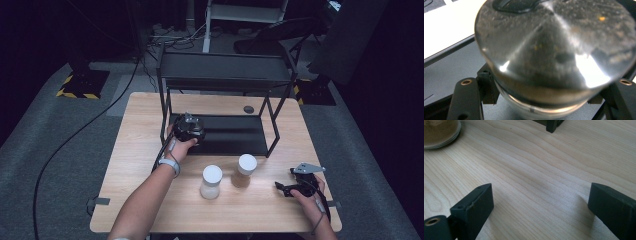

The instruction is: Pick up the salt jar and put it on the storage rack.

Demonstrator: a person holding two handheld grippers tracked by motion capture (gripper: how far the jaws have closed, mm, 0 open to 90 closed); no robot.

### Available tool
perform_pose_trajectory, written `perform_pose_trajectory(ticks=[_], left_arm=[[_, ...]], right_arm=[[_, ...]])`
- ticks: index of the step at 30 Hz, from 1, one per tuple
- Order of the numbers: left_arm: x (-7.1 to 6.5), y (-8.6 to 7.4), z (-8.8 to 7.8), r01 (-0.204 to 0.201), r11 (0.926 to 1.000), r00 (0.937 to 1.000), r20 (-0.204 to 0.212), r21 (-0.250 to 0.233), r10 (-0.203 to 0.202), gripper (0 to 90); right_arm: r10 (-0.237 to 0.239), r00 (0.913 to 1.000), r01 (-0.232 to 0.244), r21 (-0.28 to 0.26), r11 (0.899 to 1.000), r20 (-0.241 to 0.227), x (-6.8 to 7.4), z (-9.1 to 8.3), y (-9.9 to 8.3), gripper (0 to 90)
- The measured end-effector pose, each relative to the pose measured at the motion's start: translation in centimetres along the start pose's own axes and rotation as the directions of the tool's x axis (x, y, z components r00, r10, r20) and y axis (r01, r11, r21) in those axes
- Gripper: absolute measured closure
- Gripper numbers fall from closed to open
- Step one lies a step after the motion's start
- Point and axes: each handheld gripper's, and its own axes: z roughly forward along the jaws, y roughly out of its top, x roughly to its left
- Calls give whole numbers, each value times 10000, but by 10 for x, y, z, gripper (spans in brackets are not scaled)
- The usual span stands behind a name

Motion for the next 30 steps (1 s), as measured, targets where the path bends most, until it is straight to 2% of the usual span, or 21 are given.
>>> perform_pose_trajectory(ticks=[5, 8, 10, 13, 18, 23, 30], left_arm=[[-3, 1, 0, 188, 9998, 9997, -162, 17, -188, 290], [-5, 1, -4, 281, 9995, 9991, -302, -172, -286, 229], [-4, 0, -8, 376, 9985, 9989, -252, -398, -386, 184], [-8, 0, -19, 208, 9969, 9994, -276, -757, -229, 146], [-15, 0, -37, -131, 9924, 9992, -384, -1222, 85, 140], [-18, -2, -59, -74, 9848, 9993, -361, -1735, 12, 142], [-22, -6, -92, -268, 9780, 9994, -277, -2069, 215, 142]], right_arm=[[17, 10000, -17, 1, 10000, 23, 1, 0, 0, 62], [24, 10000, -24, 2, 10000, 35, 1, 0, 0, 62], [25, 10000, -25, 2, 10000, 33, 1, 0, 0, 61], [24, 10000, -24, 2, 10000, 34, 1, 0, 0, 61], [23, 10000, -23, 2, 10000, 33, 1, 0, 0, 62], [25, 10000, -25, 1, 10000, 34, 1, 0, 0, 62], [22, 10000, -22, 4, 10000, 34, 1, 0, 0, 61]])
